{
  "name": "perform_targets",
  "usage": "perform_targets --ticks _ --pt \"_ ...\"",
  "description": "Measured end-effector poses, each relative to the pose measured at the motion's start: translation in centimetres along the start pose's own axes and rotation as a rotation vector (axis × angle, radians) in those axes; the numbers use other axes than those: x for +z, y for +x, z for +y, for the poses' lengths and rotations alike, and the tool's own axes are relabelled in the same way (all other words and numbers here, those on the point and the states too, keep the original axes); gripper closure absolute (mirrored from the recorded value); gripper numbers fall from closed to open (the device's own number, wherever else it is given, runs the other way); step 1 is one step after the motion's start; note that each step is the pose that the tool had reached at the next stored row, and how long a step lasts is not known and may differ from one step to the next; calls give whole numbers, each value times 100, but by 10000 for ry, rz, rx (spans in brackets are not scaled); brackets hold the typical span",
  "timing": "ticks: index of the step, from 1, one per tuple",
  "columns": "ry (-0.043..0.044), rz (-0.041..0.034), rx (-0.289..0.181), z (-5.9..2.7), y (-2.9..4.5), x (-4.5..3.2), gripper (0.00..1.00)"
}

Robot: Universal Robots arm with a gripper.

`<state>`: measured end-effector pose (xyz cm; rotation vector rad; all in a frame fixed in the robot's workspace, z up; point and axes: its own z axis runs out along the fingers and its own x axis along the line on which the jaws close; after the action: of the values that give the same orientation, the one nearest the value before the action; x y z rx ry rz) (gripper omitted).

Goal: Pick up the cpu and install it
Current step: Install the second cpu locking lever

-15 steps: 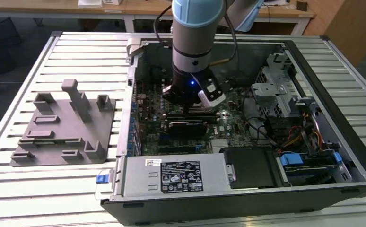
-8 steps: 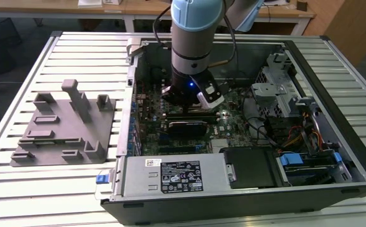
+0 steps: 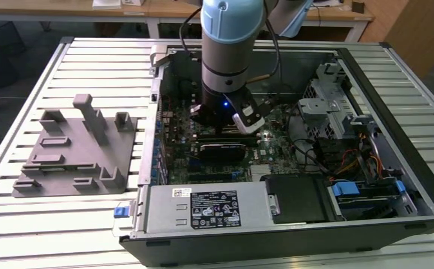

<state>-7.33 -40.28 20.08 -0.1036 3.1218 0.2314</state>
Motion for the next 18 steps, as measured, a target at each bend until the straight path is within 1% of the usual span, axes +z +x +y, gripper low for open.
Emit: perform_targets --ticks 1,2,5,6,7,11,14,18 --pt "-82 -6 0 -12 1 -1 89" --pt "-403 -28 1 -49 4 -7 89" --pt "-569 -39 2 -76 13 -11 89" --pt "-607 -41 3 -86 18 -13 89" --pt "-624 -43 3 -98 24 -15 89" --pt "-635 -42 3 -126 61 -19 89" --pt "-651 -44 2 -131 73 -14 89" --pt "-701 -47 3 -134 84 5 89"
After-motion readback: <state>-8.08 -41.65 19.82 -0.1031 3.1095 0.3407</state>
